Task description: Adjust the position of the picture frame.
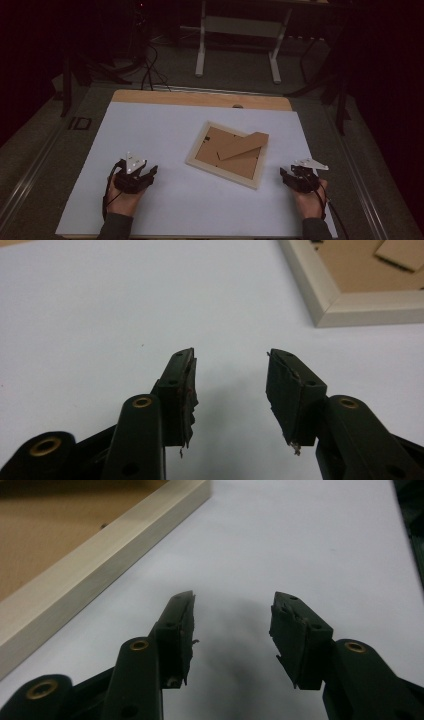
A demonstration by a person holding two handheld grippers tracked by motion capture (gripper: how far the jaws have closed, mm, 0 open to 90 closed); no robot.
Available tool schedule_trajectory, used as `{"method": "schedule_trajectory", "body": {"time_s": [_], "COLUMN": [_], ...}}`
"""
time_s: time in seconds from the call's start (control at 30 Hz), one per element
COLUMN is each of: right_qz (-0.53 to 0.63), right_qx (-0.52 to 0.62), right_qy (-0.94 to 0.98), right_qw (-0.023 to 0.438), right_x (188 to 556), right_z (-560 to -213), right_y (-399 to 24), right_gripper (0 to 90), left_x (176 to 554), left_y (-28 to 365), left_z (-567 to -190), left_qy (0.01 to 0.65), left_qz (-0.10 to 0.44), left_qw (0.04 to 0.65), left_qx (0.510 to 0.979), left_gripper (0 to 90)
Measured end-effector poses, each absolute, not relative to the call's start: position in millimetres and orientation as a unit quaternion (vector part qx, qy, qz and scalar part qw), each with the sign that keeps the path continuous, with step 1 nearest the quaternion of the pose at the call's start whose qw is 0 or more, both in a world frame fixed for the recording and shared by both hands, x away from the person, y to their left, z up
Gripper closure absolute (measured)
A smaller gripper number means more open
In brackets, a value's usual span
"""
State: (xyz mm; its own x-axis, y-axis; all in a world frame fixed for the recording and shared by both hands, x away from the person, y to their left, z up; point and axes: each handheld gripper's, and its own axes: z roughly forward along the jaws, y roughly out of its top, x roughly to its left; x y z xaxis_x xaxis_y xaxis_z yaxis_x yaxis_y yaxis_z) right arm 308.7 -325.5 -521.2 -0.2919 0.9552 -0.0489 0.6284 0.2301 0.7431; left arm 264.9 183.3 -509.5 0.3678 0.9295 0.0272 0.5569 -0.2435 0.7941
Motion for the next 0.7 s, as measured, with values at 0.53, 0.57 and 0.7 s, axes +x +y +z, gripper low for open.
{"method": "schedule_trajectory", "body": {"time_s": [0.53,0.57,0.7], "right_qz": [0.307,0.307,0.313], "right_qx": [0.515,0.515,0.512], "right_qy": [0.759,0.759,0.758], "right_qw": [0.254,0.254,0.256], "right_x": [308,308,309], "right_z": [-525,-525,-519], "right_y": [-314,-314,-312], "right_gripper": [53.9,53.9,54.3], "left_x": [270,270,274], "left_y": [185,185,187], "left_z": [-513,-513,-513], "left_qy": [0.505,0.505,0.514], "left_qz": [0.246,0.246,0.234], "left_qw": [0.365,0.365,0.372], "left_qx": [0.742,0.742,0.737], "left_gripper": [52.0,52.3,60.3]}}
